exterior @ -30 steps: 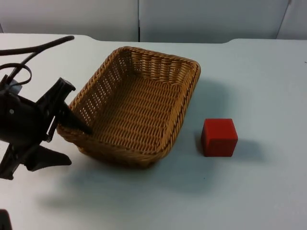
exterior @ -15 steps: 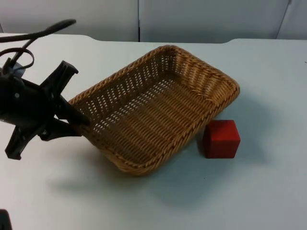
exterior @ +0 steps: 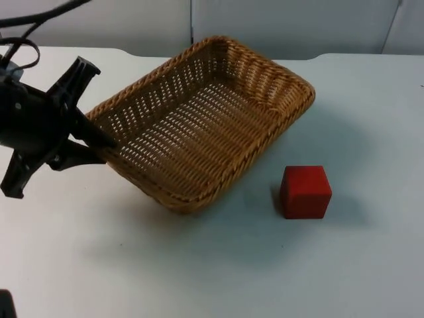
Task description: Pick up the basket with the left hand and place the cube into the basket with the right hand.
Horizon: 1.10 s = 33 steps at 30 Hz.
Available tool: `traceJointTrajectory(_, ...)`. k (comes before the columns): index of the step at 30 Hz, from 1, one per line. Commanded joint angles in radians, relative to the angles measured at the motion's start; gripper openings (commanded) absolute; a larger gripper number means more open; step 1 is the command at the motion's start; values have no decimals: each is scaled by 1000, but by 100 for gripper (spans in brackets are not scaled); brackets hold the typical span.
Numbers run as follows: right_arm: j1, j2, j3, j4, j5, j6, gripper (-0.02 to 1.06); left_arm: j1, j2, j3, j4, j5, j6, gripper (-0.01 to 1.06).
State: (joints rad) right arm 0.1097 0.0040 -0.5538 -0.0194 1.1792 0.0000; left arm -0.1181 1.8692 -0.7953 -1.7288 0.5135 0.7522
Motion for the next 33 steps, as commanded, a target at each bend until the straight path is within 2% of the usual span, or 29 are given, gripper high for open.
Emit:
traceJointTrajectory(1, 3, -4, 5, -1, -10, 0, 0, -4, -26, -10, -16, 12, -12, 0)
traceJointTrajectory(7, 3, -4, 5, -1, -10, 0, 0, -4, -72, -10, -16, 7, -27, 0)
traceJointTrajectory(21, 3, -4, 5, -1, -10, 0, 0, -4, -101, -10, -16, 96, -27, 0)
traceJointTrajectory(33, 3, -4, 5, -1, -10, 0, 0, -4, -101, -10, -16, 94, -27, 0)
